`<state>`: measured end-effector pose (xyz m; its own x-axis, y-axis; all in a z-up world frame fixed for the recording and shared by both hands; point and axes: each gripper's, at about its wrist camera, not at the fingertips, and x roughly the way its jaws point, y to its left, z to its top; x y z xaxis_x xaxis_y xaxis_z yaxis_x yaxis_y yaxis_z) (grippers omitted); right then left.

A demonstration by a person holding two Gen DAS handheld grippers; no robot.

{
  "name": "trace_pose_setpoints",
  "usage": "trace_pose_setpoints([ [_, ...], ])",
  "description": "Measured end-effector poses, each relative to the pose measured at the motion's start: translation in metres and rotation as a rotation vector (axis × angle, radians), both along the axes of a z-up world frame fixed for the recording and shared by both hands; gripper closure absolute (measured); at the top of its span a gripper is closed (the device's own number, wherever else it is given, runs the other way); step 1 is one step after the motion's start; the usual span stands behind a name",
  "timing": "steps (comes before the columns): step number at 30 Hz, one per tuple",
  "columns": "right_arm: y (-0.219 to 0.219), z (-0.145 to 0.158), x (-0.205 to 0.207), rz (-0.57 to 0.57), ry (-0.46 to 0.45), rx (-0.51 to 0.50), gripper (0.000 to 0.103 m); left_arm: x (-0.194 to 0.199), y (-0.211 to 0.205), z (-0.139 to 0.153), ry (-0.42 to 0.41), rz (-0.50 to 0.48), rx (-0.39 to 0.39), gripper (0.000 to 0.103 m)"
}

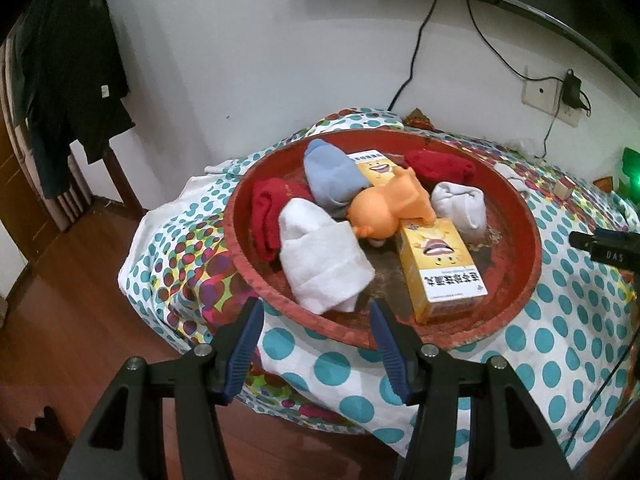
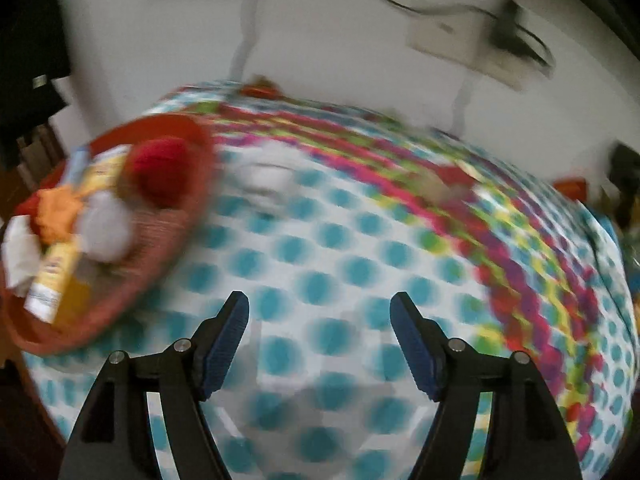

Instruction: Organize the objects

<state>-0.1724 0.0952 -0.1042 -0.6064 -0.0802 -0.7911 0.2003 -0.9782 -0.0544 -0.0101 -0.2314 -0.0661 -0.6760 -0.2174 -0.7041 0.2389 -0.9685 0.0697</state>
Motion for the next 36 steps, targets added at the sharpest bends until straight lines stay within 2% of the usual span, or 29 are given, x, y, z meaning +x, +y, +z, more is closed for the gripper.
trace_pose_setpoints([
  [4, 0.041, -0.005, -0.022, -0.092, -0.013, -0.037, 0.032, 0.001, 0.01, 0.001, 0.014, -0.026, -0.027, 0.046],
  [7, 0.056, -0.007, -0.039, -0.137, -0.008, -0.069, 0.032, 0.001, 0.015, 0.001, 0.016, -0.033, -0.041, 0.046],
  [11, 0.054, -0.009, -0.07, -0.177, -0.011, -0.097, 0.032, 0.003, 0.017, 0.004, 0.027, -0.038, -0.038, 0.046],
  [14, 0.044, -0.01, -0.095, -0.193, -0.012, -0.086, 0.031, 0.004, 0.019, 0.007, 0.034, -0.032, -0.078, 0.046],
  [19, 0.04, -0.015, -0.129, -0.304, -0.015, -0.11, 0.03, 0.003, 0.02, 0.008, 0.047, -0.028, -0.095, 0.046],
  [20, 0.038, -0.014, -0.132, -0.325, 0.001, -0.088, 0.03, 0.003, 0.021, 0.008, 0.052, -0.03, -0.108, 0.046],
  [22, 0.032, -0.014, -0.138, -0.339, 0.021, -0.05, 0.021, 0.003, 0.024, 0.007, 0.053, -0.033, -0.138, 0.046],
  [23, 0.028, -0.014, -0.142, -0.334, 0.023, -0.047, 0.021, 0.002, 0.024, 0.008, 0.055, -0.029, -0.142, 0.046],
  [30, 0.033, -0.02, -0.161, -0.368, -0.005, -0.059, 0.021, 0.001, 0.022, 0.013, 0.063, -0.041, -0.078, 0.046],
  [32, 0.034, -0.023, -0.164, -0.364, -0.012, -0.05, 0.021, 0.001, 0.022, 0.016, 0.068, -0.041, -0.078, 0.046],
  [33, 0.034, -0.022, -0.164, -0.363, -0.005, -0.048, 0.029, 0.0, 0.021, 0.018, 0.066, -0.034, -0.083, 0.046],
  [35, 0.033, -0.022, -0.165, -0.343, -0.003, -0.044, 0.033, -0.002, 0.021, 0.019, 0.065, -0.037, -0.083, 0.046],
  [36, 0.033, -0.021, -0.164, -0.329, 0.0, -0.042, 0.038, -0.003, 0.022, 0.02, 0.063, -0.036, -0.084, 0.046],
])
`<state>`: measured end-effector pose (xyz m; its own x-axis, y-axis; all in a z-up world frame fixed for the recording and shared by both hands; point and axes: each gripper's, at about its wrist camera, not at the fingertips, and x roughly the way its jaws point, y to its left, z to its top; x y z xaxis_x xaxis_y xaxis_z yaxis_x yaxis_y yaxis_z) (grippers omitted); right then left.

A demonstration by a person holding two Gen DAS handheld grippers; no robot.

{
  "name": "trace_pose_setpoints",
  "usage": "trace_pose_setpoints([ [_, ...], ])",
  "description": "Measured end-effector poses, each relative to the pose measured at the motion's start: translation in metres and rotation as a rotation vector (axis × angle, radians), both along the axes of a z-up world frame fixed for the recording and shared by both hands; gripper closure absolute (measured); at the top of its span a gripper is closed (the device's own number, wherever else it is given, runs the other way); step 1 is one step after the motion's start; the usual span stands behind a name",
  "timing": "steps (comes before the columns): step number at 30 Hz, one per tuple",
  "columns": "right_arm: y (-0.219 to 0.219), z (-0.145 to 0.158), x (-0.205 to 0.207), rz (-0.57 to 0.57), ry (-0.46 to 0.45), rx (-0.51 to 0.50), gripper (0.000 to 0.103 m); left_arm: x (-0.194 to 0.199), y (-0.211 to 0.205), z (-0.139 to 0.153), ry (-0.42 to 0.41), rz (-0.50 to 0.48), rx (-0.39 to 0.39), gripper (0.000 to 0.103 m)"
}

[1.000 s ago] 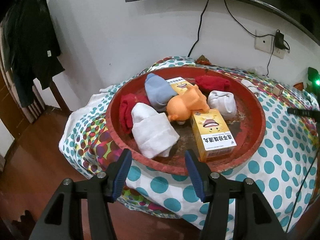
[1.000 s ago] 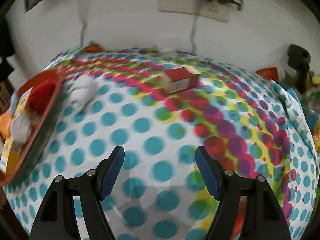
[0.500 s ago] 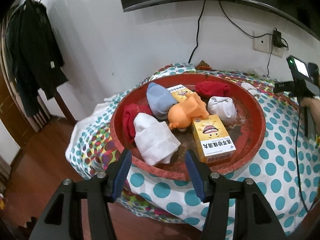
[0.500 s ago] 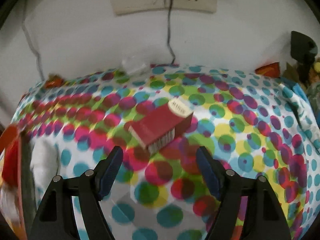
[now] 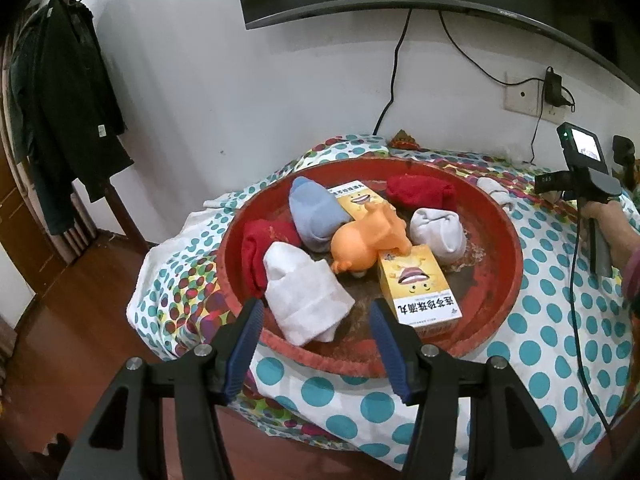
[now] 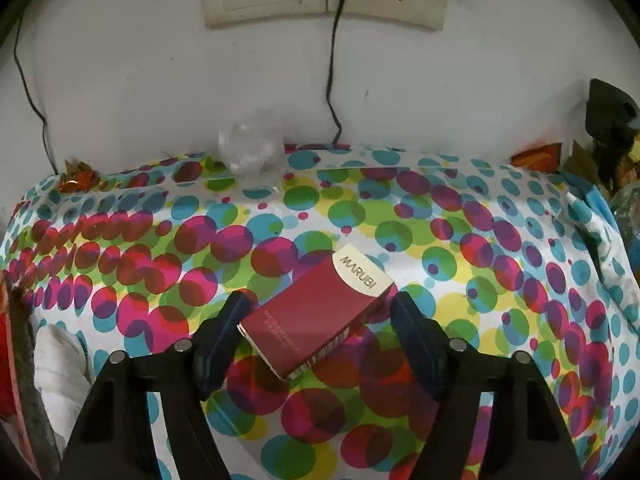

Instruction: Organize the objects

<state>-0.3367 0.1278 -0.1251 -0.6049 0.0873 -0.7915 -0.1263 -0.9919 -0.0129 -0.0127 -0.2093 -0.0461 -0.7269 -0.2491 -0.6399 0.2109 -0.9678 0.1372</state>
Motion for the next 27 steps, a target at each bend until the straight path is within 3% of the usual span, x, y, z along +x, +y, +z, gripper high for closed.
trace_pose_setpoints([
  [10, 0.005, 0.0, 0.027, 0.159, 0.0, -0.007, 0.041, -0.022, 0.038, 0.015, 0.005, -0.084, -0.006, 0.046],
  [17, 0.015, 0.001, 0.069, 0.282, -0.005, -0.027, 0.041, -0.057, 0.085, 0.024, 0.001, -0.217, 0.073, 0.046],
  [19, 0.016, 0.003, 0.081, 0.317, -0.007, -0.063, 0.041, -0.071, 0.102, 0.024, -0.029, -0.253, 0.071, 0.045],
  [27, 0.018, 0.004, 0.123, 0.454, -0.008, -0.054, 0.041, -0.131, 0.155, 0.016, -0.095, -0.355, 0.116, 0.045],
])
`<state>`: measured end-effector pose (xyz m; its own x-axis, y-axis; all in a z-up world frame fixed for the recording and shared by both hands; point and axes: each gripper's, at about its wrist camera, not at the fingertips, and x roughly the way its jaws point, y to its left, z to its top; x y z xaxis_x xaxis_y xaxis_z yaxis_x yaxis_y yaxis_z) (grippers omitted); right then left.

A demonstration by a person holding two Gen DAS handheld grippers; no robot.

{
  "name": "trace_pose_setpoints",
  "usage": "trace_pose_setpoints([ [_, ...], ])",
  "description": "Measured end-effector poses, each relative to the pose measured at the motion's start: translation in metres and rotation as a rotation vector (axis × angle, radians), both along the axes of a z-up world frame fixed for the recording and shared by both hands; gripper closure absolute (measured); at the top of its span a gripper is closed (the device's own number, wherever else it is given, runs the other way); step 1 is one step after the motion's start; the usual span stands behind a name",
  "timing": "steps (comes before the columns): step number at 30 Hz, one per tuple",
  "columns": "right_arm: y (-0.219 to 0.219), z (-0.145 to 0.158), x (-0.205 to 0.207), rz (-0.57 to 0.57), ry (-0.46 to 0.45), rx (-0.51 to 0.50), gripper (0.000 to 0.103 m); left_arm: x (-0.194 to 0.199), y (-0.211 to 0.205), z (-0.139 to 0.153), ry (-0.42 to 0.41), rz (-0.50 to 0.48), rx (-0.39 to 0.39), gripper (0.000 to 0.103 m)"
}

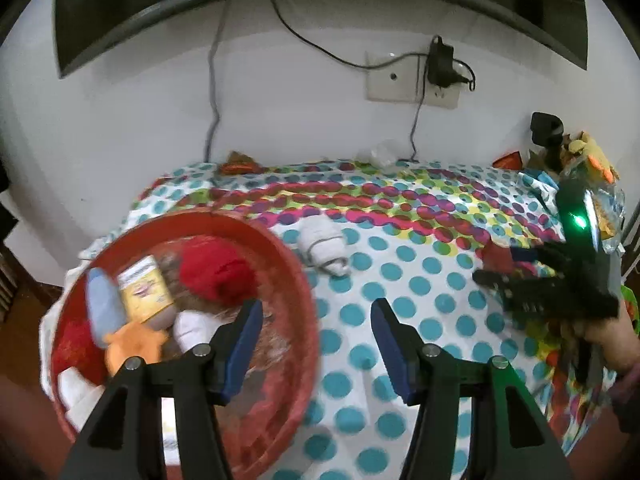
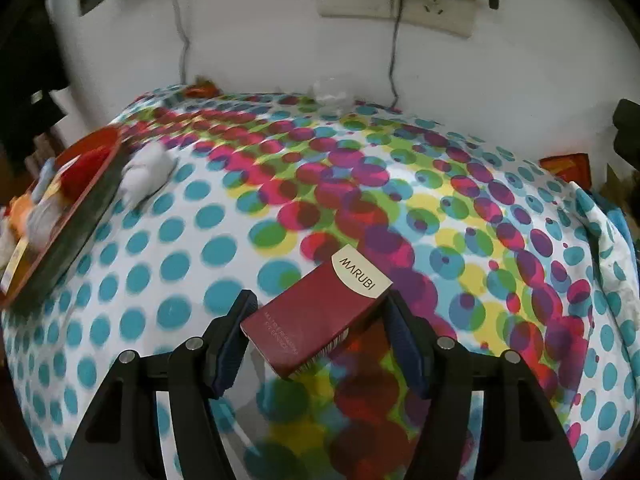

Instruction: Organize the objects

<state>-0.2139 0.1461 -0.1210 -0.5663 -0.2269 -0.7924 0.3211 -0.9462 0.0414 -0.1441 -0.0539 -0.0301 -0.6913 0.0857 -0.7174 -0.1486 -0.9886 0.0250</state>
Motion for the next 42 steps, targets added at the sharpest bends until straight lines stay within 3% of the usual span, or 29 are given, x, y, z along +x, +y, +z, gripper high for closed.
trace_pose_setpoints([
  [7, 0.001, -0.001, 0.008, 0.035, 0.012, 0.045, 0.04, -0.059, 0.024, -0.017, -0.112, -0.028, 0.039, 0.045],
  [16, -0.002, -0.002, 0.009, 0.026, 0.012, 0.047, 0.037, -0.126, 0.034, -0.05, -0.242, 0.037, 0.049, 0.045],
  [24, -0.006, -0.003, 0.013, 0.026, 0.01, 0.047, 0.032, -0.136, 0.039, -0.073, -0.221, 0.135, -0.038, 0.044],
  [26, -0.006, -0.003, 0.012, 0.021, 0.008, 0.047, 0.031, -0.135, 0.044, -0.075, -0.212, 0.127, -0.058, 0.037],
  [29, -0.003, -0.003, 0.013, -0.002, 0.003, 0.043, 0.029, -0.134, 0.052, -0.079, -0.2, 0.118, -0.093, 0.037],
  [31, -0.002, -0.003, 0.015, -0.013, -0.003, 0.04, 0.022, -0.128, 0.057, -0.079, -0.178, 0.085, -0.085, 0.037],
  [33, -0.002, -0.004, 0.017, -0.025, -0.004, 0.052, 0.022, -0.124, 0.06, -0.079, -0.172, 0.056, -0.074, 0.037],
  [34, -0.003, -0.004, 0.019, -0.031, -0.004, 0.054, 0.022, -0.121, 0.062, -0.079, -0.171, 0.042, -0.071, 0.039],
  [36, -0.002, -0.004, 0.02, -0.055, -0.01, 0.054, 0.022, -0.115, 0.066, -0.078, -0.172, 0.006, -0.058, 0.052],
  [38, -0.002, -0.004, 0.021, -0.078, -0.013, 0.054, 0.022, -0.109, 0.069, -0.079, -0.21, -0.053, -0.006, 0.094],
  [39, -0.002, -0.004, 0.021, -0.087, -0.014, 0.053, 0.023, -0.109, 0.069, -0.082, -0.258, -0.086, 0.046, 0.098],
  [42, -0.003, -0.002, 0.02, -0.122, -0.028, 0.043, 0.029, -0.1, 0.067, -0.078, -0.257, -0.109, 0.114, 0.097],
])
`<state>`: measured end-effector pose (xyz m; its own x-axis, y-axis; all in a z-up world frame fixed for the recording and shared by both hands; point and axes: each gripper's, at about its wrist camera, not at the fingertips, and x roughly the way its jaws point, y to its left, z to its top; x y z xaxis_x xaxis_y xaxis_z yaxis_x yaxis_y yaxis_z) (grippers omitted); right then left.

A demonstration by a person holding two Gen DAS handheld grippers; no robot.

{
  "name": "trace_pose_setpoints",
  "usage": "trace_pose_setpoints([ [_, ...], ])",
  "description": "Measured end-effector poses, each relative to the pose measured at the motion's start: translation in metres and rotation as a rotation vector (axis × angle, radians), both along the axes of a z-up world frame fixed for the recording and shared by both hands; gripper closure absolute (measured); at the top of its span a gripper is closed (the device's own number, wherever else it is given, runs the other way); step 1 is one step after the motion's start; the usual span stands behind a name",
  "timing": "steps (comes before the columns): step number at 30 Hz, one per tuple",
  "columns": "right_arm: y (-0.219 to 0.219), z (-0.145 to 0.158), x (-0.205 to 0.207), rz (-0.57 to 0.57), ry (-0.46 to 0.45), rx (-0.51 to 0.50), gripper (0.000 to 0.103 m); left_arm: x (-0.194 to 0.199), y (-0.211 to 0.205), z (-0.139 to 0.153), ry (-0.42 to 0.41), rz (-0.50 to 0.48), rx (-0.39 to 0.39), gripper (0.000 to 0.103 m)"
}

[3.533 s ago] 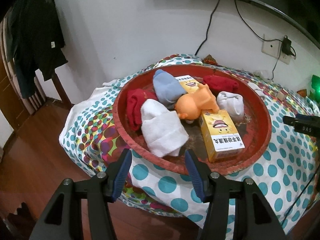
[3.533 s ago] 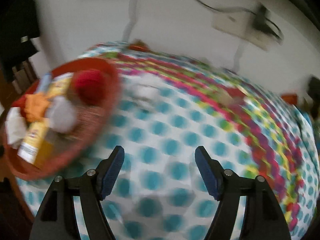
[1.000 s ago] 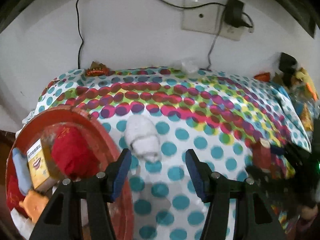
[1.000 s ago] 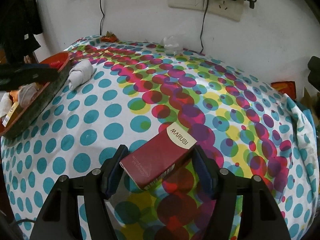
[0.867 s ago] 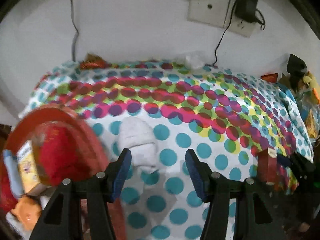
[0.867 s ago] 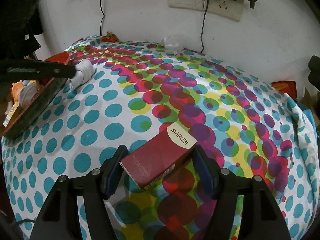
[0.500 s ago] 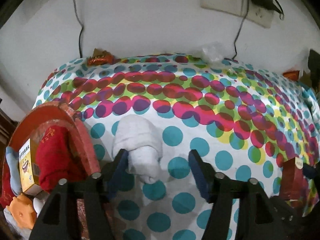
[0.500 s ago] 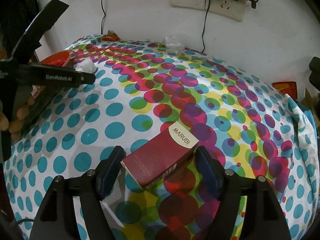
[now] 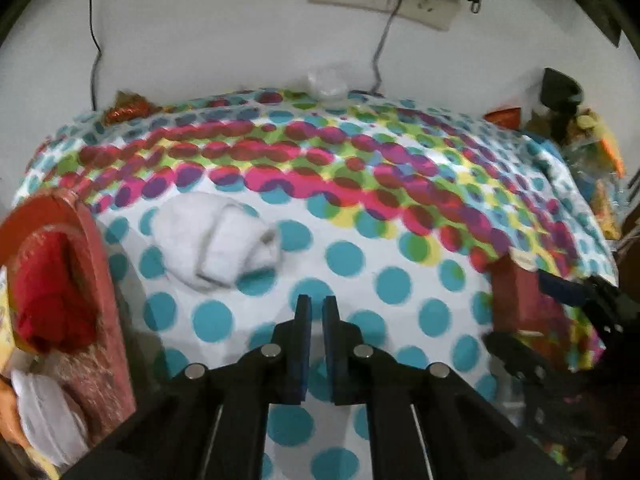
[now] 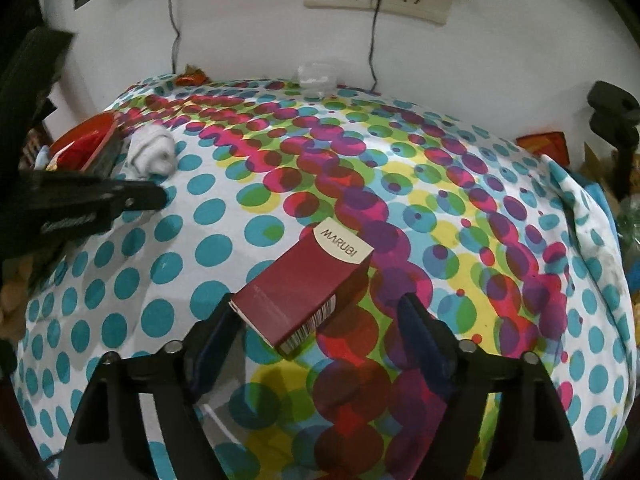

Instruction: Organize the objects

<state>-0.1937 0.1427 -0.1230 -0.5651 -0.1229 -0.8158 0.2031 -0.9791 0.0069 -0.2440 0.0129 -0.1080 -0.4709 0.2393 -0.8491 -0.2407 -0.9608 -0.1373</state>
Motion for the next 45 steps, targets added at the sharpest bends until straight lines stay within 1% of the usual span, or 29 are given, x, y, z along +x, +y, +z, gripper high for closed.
trace_pose_setpoints([
  [1, 0.0, 0.001, 0.0, -0.01, -0.004, -0.011, 0.029, 0.004, -0.002, 0.004, 0.006, -0.001, 0.035, 0.097],
  [3, 0.0, 0.001, -0.001, -0.036, -0.014, -0.029, 0.029, 0.008, -0.003, 0.012, 0.012, -0.003, 0.049, 0.097],
  [4, 0.0, 0.002, -0.002, -0.057, -0.017, -0.041, 0.029, 0.01, -0.005, 0.019, 0.029, 0.001, 0.062, 0.096],
  [6, 0.0, 0.002, -0.004, -0.103, -0.015, -0.068, 0.028, 0.011, -0.009, 0.031, 0.056, 0.015, 0.059, 0.079],
  [7, -0.001, 0.003, -0.004, -0.123, -0.011, -0.077, 0.028, 0.011, -0.009, 0.036, 0.067, 0.02, 0.046, 0.059],
  [8, -0.002, 0.002, -0.005, -0.135, -0.005, -0.08, 0.028, 0.009, -0.01, 0.04, 0.082, 0.028, 0.023, 0.047],
  [9, -0.003, 0.002, -0.006, -0.146, 0.003, -0.082, 0.029, 0.007, -0.011, 0.045, 0.108, 0.048, -0.013, 0.046],
  [11, -0.007, 0.003, -0.006, -0.152, 0.021, -0.063, 0.045, 0.003, -0.013, 0.045, 0.116, 0.044, -0.045, 0.046],
  [12, -0.008, 0.003, -0.006, -0.149, 0.028, -0.048, 0.062, -0.001, -0.014, 0.045, 0.103, 0.038, -0.055, 0.046],
  [13, -0.008, 0.003, -0.007, -0.144, 0.031, -0.042, 0.072, -0.006, -0.014, 0.042, 0.092, 0.037, -0.063, 0.046],
  [14, -0.008, 0.003, -0.007, -0.137, 0.034, -0.033, 0.075, -0.012, -0.015, 0.038, 0.077, 0.041, -0.078, 0.046],
  [16, -0.007, 0.002, -0.007, -0.115, 0.044, -0.025, 0.075, -0.021, -0.016, 0.031, 0.061, 0.087, -0.127, 0.046],
  [18, -0.006, 0.002, -0.006, -0.097, 0.05, -0.016, 0.075, -0.027, -0.018, 0.024, 0.048, 0.127, -0.142, 0.046],
  [19, -0.005, 0.002, -0.006, -0.087, 0.05, -0.023, 0.075, -0.03, -0.019, 0.02, 0.038, 0.164, -0.153, 0.046],
  [22, -0.002, 0.002, -0.006, -0.066, 0.049, -0.027, 0.075, -0.036, -0.021, 0.009, 0.007, 0.241, -0.133, 0.046],
  [23, -0.002, 0.002, -0.006, -0.055, 0.05, -0.019, 0.075, -0.036, -0.019, 0.007, 0.012, 0.252, -0.141, 0.046],
  [26, -0.001, 0.002, -0.006, -0.05, 0.047, -0.039, 0.075, -0.041, -0.008, 0.004, 0.033, 0.271, -0.2, 0.044],
  [28, -0.001, 0.002, -0.006, -0.05, 0.046, -0.046, 0.074, -0.045, -0.006, 0.001, 0.037, 0.296, -0.215, 0.041],
  [30, -0.002, 0.002, -0.006, -0.051, 0.047, -0.043, 0.074, -0.05, -0.006, 0.001, 0.039, 0.337, -0.207, 0.04],
  [33, -0.006, 0.002, -0.005, -0.046, 0.047, -0.027, 0.072, -0.056, -0.007, 0.002, 0.054, 0.358, -0.191, 0.039],
  [34, -0.007, 0.002, -0.005, -0.046, 0.048, -0.023, 0.072, -0.06, -0.007, 0.0, 0.045, 0.358, -0.196, 0.035],
  [36, -0.008, 0.002, -0.005, -0.047, 0.047, -0.024, 0.072, -0.064, -0.007, -0.005, 0.03, 0.363, -0.218, 0.033],
  [38, -0.009, 0.002, -0.005, -0.048, 0.047, -0.026, 0.072, -0.064, -0.01, -0.007, 0.046, 0.377, -0.213, 0.03],
  [40, -0.01, 0.002, -0.005, -0.048, 0.047, -0.021, 0.072, -0.065, -0.015, -0.007, 0.047, 0.398, -0.181, 0.029],
  [43, -0.011, 0.002, -0.005, -0.063, 0.048, -0.007, 0.072, -0.063, -0.014, -0.009, 0.067, 0.396, -0.188, 0.029],
  [45, -0.01, 0.002, -0.005, -0.065, 0.047, -0.019, 0.072, -0.06, -0.013, -0.01, 0.086, 0.389, -0.19, 0.029],
])
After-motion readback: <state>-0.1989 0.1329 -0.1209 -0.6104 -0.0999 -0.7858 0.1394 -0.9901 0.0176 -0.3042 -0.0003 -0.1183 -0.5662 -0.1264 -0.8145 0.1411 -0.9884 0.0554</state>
